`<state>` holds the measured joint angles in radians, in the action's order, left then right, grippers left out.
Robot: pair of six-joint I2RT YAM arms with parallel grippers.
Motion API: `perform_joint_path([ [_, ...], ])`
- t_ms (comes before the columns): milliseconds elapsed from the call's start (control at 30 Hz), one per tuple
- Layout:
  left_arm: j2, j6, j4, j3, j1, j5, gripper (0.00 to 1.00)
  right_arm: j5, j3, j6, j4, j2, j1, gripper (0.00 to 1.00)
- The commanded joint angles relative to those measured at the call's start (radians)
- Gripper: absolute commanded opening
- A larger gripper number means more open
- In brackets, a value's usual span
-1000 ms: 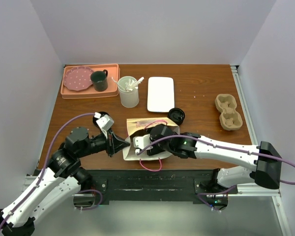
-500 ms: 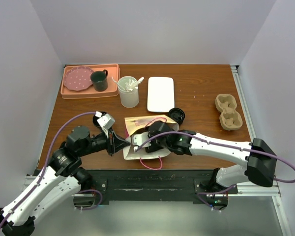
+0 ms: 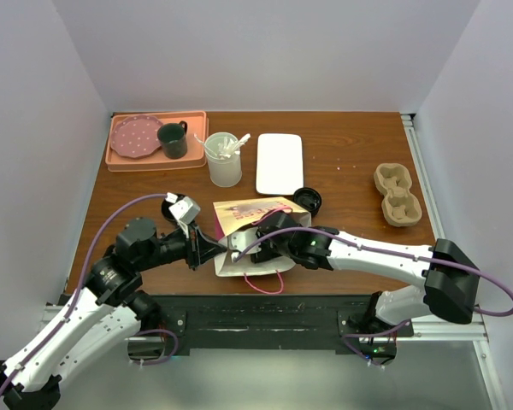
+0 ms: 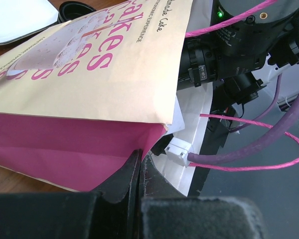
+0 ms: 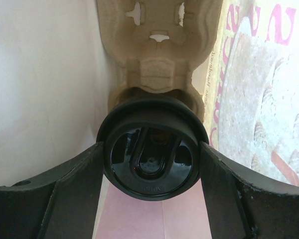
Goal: Pack the takeout coffee
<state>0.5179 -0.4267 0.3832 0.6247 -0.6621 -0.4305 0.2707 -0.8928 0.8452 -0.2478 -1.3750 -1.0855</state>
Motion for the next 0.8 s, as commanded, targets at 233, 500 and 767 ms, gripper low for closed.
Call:
perform_joint_path([
  [233,-0.004,-0.024,-0.02,0.046,0.001,-0.03,0.0,0.033,0.029,-0.021,0.025,0.013,0.022,0.66],
  [500,-0.007,-0.037,-0.015,0.053,-0.001,-0.024,0.0,0.036,0.011,-0.023,0.01,0.024,0.024,0.8],
  [767,0.004,-0.057,-0.009,0.075,0.001,-0.014,0.0,0.007,-0.023,-0.035,-0.06,0.059,0.024,0.88],
])
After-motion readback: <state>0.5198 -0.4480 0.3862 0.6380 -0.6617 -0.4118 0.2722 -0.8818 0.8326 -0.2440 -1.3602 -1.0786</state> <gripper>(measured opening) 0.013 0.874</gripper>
